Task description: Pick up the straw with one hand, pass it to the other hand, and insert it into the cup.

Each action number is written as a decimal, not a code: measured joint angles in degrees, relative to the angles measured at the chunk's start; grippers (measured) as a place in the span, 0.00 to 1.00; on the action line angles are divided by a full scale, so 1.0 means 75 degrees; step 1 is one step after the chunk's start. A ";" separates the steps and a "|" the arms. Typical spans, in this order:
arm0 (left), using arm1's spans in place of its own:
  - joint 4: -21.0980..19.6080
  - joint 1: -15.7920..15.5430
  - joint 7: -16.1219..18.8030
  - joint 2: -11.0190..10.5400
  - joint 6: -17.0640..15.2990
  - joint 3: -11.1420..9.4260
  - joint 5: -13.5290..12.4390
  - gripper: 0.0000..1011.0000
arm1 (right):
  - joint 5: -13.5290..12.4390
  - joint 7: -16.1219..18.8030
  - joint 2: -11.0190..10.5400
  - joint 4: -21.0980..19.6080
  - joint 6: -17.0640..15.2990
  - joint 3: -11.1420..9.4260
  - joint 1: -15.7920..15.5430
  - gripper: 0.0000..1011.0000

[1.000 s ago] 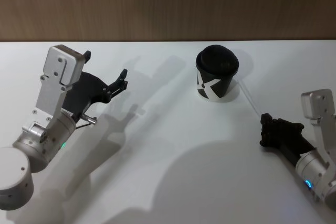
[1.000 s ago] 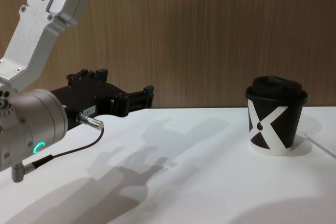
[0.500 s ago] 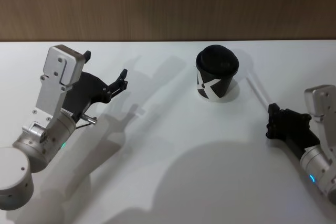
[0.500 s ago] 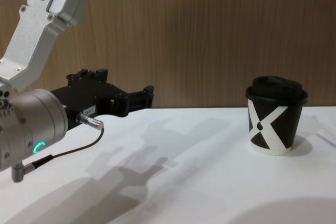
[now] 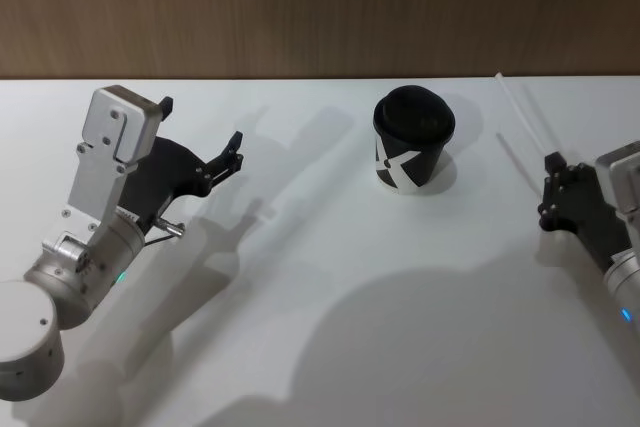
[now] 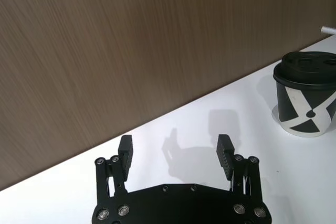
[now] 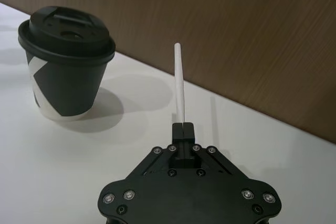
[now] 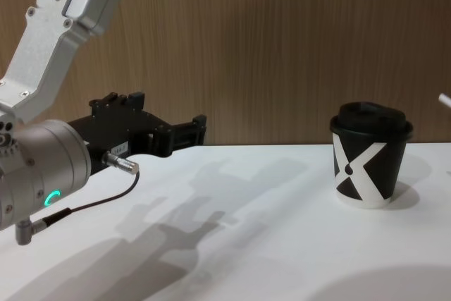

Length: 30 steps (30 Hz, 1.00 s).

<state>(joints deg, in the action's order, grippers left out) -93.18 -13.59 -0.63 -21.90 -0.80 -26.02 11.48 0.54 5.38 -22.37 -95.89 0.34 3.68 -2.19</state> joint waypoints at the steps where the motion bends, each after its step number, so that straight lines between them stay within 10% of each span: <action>1: 0.0000 0.0000 0.0000 0.0001 0.0000 0.0000 0.0000 0.99 | 0.0113 -0.0017 -0.0079 -0.0002 0.0158 -0.0009 0.0023 0.00; 16: 0.0000 0.0000 0.0000 0.0000 0.0000 0.0000 0.0000 0.99 | 0.0429 0.0509 -0.0789 0.0052 0.1561 -0.0070 0.0262 0.00; 30: 0.0000 0.0000 0.0000 0.0000 0.0000 0.0000 0.0000 0.99 | -0.0311 0.1718 -0.1310 0.0260 0.2836 0.0013 0.0552 0.00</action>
<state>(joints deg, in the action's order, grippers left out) -93.17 -13.59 -0.63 -21.89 -0.80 -26.02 11.48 -1.80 18.27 -32.20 -93.94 21.61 3.78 1.95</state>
